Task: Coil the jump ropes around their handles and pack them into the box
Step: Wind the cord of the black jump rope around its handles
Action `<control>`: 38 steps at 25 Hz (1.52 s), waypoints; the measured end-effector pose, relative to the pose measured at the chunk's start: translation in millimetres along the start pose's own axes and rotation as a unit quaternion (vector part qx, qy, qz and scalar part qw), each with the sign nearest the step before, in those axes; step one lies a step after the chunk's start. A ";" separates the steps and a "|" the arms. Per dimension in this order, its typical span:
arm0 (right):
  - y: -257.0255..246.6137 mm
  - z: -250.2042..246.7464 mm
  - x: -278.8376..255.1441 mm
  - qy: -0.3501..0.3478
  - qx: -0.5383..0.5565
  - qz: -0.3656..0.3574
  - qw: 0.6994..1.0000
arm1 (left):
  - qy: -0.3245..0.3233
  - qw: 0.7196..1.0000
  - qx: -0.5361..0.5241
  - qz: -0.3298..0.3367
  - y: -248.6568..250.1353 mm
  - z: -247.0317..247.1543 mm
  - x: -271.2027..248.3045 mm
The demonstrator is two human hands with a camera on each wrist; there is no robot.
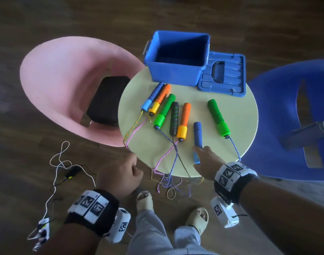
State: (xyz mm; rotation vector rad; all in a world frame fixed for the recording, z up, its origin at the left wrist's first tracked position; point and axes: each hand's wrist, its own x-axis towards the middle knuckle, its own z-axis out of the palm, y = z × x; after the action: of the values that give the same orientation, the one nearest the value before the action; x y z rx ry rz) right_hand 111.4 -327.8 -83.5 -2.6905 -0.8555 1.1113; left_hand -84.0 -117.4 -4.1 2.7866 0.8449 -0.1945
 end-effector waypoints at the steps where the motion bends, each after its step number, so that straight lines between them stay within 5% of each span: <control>1: 0.7 -0.5 1.4 -0.002 0.001 -0.002 1.000 | 0.009 1.000 -0.001 -0.024 -2.9 -9.0 -0.7; 10: -4.8 -18.2 -10.9 0.042 -0.027 -0.006 0.999 | 0.124 0.983 -0.099 -0.091 8.7 -63.8 -5.1; 13: -31.6 -33.7 -27.8 0.078 0.047 -0.103 0.990 | 0.163 0.976 -0.138 -0.035 22.2 -74.8 -4.7; 15: -57.4 -45.7 -41.7 0.017 0.153 -0.172 0.973 | 0.174 0.966 -0.188 0.026 33.2 -81.8 -1.9; 18: -92.2 -57.5 -55.6 -0.070 0.174 -0.236 0.953 | 0.178 0.938 -0.281 0.100 51.4 -91.6 6.9; 22: -99.9 -60.4 -53.5 -0.033 0.178 -0.217 0.959 | 0.157 0.908 -0.373 0.111 71.3 -93.8 14.5; 24: -93.1 -65.8 -55.0 -0.011 0.236 -0.208 0.949 | 0.118 0.866 -0.473 0.112 72.8 -83.6 17.4; 25: -91.8 -71.9 -59.5 -0.015 0.310 -0.221 0.925 | 0.073 0.839 -0.530 0.104 71.3 -76.2 19.2; 27: -90.5 -90.5 -73.1 -0.029 0.512 -0.242 0.823 | -0.068 0.817 -0.565 0.088 66.1 -51.1 22.2; 30: -83.8 -135.0 -96.3 -0.020 0.705 -0.231 0.670 | -0.193 0.877 -0.431 0.086 58.0 -4.8 15.7; 33: -68.2 -176.9 -117.3 -0.001 0.777 -0.226 0.588 | -0.190 0.916 -0.353 -0.016 28.4 33.3 6.5; 35: -58.5 -190.6 -125.4 0.019 0.769 -0.217 0.600 | -0.146 0.921 -0.343 -0.117 -0.8 43.7 5.6; 36: -55.2 -192.2 -126.4 0.027 0.742 -0.214 0.634 | -0.108 0.919 -0.344 -0.157 -11.4 42.0 4.9; 38: -52.2 -184.7 -122.6 0.037 0.620 -0.205 0.757 | -0.048 0.929 -0.320 -0.181 -18.2 24.4 6.4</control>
State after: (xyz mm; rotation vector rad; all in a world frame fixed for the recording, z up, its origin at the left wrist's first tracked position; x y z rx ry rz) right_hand 142.2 -329.7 142.1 -1.3331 -0.3740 0.9167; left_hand -90.4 -105.3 -32.1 1.9919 1.1455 -0.0883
